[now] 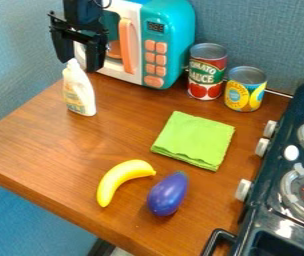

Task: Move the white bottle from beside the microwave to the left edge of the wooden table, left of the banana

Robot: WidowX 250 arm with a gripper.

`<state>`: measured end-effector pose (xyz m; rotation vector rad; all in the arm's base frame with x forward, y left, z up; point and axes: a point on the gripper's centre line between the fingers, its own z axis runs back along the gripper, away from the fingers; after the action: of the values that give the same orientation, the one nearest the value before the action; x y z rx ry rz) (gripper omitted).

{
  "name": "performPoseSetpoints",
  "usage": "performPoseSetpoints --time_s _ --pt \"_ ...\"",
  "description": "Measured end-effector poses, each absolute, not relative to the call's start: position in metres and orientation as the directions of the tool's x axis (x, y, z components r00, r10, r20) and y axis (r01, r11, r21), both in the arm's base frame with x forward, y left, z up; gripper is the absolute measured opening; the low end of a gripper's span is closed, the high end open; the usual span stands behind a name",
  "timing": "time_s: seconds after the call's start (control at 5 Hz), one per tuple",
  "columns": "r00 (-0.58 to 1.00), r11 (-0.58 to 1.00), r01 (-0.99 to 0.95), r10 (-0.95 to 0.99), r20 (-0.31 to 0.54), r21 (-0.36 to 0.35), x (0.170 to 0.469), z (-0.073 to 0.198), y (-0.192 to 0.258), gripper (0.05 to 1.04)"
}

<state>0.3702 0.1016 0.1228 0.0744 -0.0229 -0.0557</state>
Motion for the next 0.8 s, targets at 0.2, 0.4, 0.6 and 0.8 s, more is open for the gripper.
performPoseSetpoints --time_s 0.2,0.4,0.6,0.8 --pt "0.998 0.997 0.056 -0.055 -0.017 0.062 0.369 0.109 0.1 1.001" --pt "0.999 0.994 0.027 -0.024 -0.028 0.102 0.368 0.108 0.106 1.001" --pt "1.0 0.989 0.002 0.002 -0.03 0.145 0.367 0.108 0.112 1.001" --pt "0.999 0.986 -0.001 0.008 -0.042 0.168 0.367 0.114 0.113 1.001"
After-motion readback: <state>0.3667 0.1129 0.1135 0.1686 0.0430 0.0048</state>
